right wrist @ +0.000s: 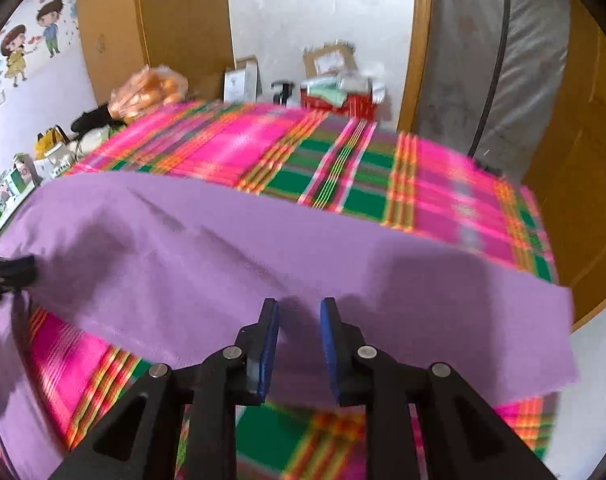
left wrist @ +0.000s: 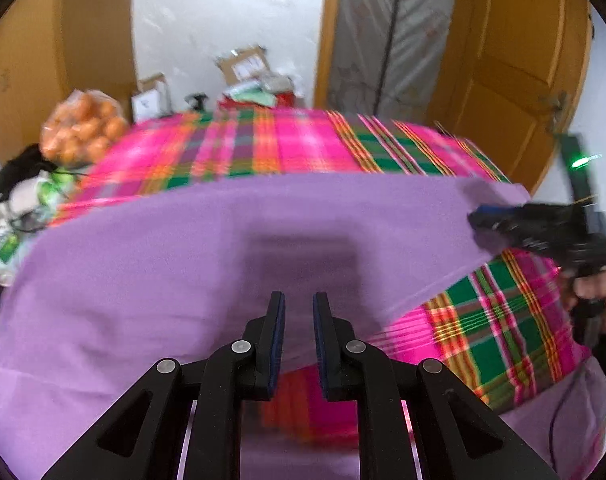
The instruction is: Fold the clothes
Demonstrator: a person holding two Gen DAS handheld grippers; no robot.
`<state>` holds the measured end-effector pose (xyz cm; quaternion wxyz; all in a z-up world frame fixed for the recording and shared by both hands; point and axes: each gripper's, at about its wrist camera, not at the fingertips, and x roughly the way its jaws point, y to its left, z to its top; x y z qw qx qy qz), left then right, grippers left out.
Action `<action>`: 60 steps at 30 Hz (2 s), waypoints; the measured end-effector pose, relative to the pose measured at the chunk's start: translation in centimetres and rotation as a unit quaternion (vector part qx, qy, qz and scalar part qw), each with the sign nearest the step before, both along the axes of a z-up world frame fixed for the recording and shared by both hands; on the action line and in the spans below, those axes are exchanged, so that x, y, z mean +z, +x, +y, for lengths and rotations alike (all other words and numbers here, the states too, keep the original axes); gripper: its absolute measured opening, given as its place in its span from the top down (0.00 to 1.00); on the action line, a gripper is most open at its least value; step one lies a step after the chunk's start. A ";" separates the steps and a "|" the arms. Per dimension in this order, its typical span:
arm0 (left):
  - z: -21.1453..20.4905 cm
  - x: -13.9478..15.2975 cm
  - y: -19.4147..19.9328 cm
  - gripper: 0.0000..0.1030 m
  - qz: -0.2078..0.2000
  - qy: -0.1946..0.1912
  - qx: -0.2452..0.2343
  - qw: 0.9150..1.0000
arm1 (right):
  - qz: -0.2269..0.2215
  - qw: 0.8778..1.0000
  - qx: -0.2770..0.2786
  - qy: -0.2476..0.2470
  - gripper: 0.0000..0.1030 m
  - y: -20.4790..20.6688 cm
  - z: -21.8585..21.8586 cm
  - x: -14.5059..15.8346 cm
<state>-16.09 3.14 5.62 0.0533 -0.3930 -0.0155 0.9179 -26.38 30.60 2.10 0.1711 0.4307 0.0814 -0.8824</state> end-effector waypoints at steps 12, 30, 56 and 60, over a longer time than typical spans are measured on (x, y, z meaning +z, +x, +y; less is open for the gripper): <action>-11.0 -2.0 2.2 0.86 -0.012 0.023 0.123 0.992 | -0.004 0.999 0.040 -0.006 0.79 -1.8 -6.7 -0.1; -12.6 -2.7 3.4 0.86 -0.009 0.043 0.105 0.994 | -0.010 0.994 0.093 -0.049 0.77 3.5 -9.6 0.7; -25.1 -1.3 -5.4 0.86 -0.031 0.085 0.180 0.979 | -0.014 0.994 0.097 -0.041 0.76 -2.4 -19.3 0.5; -26.3 -3.8 -9.4 0.87 -0.071 0.073 0.186 0.977 | -0.011 0.994 0.096 -0.046 0.76 -3.8 -19.7 0.0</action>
